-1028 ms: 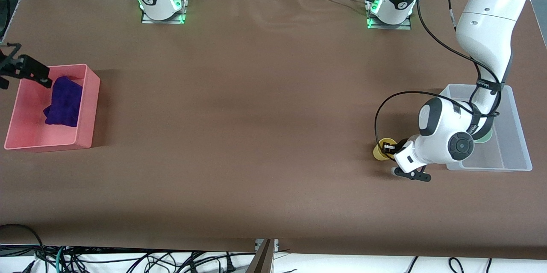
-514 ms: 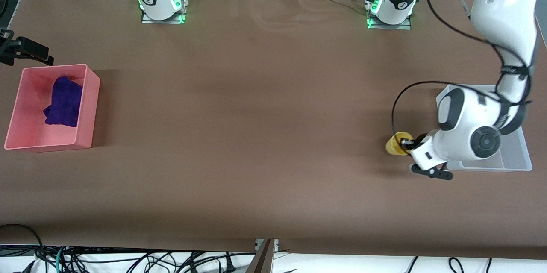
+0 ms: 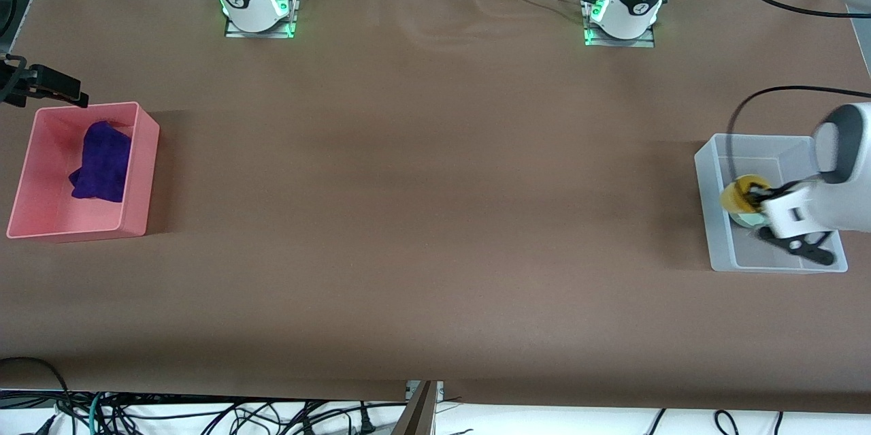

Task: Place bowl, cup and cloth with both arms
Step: 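Lift the yellow cup with the left gripper and lower it into the green bowl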

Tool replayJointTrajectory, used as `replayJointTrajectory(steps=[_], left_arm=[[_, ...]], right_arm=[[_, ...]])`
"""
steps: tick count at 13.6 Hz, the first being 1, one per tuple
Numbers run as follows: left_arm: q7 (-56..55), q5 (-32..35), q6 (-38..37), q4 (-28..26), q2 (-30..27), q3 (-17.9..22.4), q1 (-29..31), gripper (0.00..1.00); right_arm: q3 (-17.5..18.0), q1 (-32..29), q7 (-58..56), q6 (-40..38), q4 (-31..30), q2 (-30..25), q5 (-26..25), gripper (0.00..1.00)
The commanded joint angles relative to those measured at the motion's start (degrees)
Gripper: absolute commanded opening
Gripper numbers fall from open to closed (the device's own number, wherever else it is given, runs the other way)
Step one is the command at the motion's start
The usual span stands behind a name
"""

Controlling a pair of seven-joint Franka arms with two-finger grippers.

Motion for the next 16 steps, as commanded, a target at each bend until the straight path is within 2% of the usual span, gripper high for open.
replayJointTrajectory(steps=[1,4,5,6,7,10,13,16], left_arm=[[8.1,4.0,8.3,-2.5,2.0,-0.8,4.8,0.0],[14.4,4.0,18.3,-6.0,4.3,-0.8,8.8,0.0],[14.4,4.0,19.2,-7.3,4.3,-0.9,9.2,0.1],[14.2,3.1,19.3,-7.6,4.4,-0.9,9.3,0.96],[14.4,3.1,18.9,-7.6,4.2,-0.9,9.3,1.0],[14.3,2.9,14.5,-6.3,2.2,-2.1,9.2,1.0],[12.0,-0.4,8.7,-5.5,-4.6,-6.4,9.1,1.0],[-2.3,-8.2,-2.0,-2.2,-8.8,-10.0,8.5,1.0]], right_arm=[[0.0,-0.3,0.0,0.4,-0.1,-0.2,0.6,1.0],[0.2,-0.3,0.1,0.5,0.0,-0.2,0.6,1.0],[0.1,-0.3,0.0,0.5,0.0,-0.2,0.6,1.0],[0.2,-0.3,0.0,0.5,0.0,-0.2,0.6,1.0],[0.2,-0.2,0.1,0.5,0.0,-0.2,0.6,1.0],[0.3,-0.2,0.3,0.8,0.0,-0.2,0.5,1.0],[0.3,-0.2,0.3,0.8,0.0,-0.1,0.5,1.0],[0.4,-0.2,0.3,0.9,0.0,-0.1,0.5,1.0]])
